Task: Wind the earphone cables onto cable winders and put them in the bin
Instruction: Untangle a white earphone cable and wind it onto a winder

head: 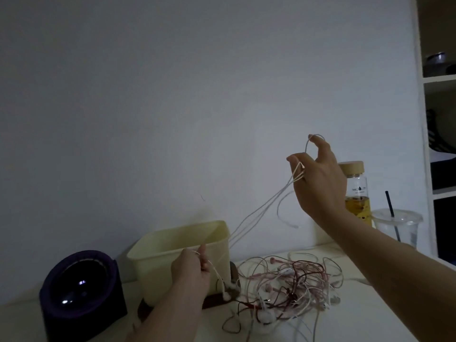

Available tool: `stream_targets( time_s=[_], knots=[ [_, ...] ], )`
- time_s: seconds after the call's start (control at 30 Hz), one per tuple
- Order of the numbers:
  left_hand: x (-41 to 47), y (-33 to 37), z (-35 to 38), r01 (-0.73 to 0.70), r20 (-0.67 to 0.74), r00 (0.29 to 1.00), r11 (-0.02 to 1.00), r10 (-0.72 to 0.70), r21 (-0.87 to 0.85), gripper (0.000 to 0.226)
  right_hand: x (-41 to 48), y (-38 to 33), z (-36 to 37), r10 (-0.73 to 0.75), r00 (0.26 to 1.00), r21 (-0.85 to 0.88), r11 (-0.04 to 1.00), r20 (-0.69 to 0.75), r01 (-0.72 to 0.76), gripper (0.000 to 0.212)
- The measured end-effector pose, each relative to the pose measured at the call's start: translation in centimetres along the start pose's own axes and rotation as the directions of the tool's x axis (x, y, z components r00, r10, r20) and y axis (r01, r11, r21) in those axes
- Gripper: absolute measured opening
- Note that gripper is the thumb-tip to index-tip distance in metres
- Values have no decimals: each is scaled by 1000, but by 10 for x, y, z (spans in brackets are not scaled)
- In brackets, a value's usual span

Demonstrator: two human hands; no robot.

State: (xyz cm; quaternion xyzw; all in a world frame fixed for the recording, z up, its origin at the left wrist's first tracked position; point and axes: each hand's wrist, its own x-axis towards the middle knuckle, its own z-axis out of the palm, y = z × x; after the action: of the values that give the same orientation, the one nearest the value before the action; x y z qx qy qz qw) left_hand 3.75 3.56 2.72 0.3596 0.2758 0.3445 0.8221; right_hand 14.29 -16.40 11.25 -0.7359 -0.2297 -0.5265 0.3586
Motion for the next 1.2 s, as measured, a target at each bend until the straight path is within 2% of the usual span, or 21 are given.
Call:
stream_targets(
  time_s=[0.1, 0.2, 0.27, 0.4, 0.47, 0.6, 0.73, 0.8, 0.9, 1.07, 1.1, 1.2],
  knots=[
    [-4, -4, 3, -23, 33, 999, 991, 19, 130, 20, 0, 0, -1, 26, 999, -4, 1000, 34, -26, 28],
    [-5, -4, 8, -79, 143, 989, 933, 30, 350, 14, 2, -4, -2, 3, 998, 12, 1000, 60, -4, 29],
    [-7, 0, 10, -125, 195, 980, 893, 42, 432, 15, 3, -9, -2, -24, 996, 26, 999, 89, 21, 28],
    [-11, 24, 12, -315, 266, 943, 786, 198, 532, 14, 9, -26, -6, -54, 993, 63, 997, 106, 48, 31],
    [-13, 42, 12, -387, 308, 916, 774, 258, 501, 14, 12, -38, -9, -78, 992, 87, 994, 102, 69, 35],
    [-25, 90, 9, -434, 320, 882, 863, 347, 259, 12, 15, -69, -14, -143, 982, 165, 979, 123, 122, 39],
    [-39, 139, -10, -540, 300, 823, 827, 482, 153, 12, 12, -106, -11, -190, 954, 299, 947, 230, 117, 43],
    [-45, 161, -29, -576, 268, 805, 806, 529, 137, 13, 7, -133, -7, -262, 912, 426, 898, 315, 111, 43],
    [-49, 182, -54, -612, 234, 785, 779, 574, 140, 14, -1, -168, 2, -412, 810, 543, 828, 417, 141, 35],
    [-57, 213, -106, -662, 191, 750, 716, 634, 223, 14, -23, -239, 18, -560, 685, 675, 726, 467, 133, 31],
    [-57, 220, -119, -669, 182, 742, 696, 645, 258, 14, -29, -254, 20, -580, 649, 690, 715, 492, 116, 32],
    [-58, 236, -148, -687, 163, 707, 614, 688, 389, 14, -46, -289, 28, -593, 533, 729, 681, 604, -69, 37]
  ],
)
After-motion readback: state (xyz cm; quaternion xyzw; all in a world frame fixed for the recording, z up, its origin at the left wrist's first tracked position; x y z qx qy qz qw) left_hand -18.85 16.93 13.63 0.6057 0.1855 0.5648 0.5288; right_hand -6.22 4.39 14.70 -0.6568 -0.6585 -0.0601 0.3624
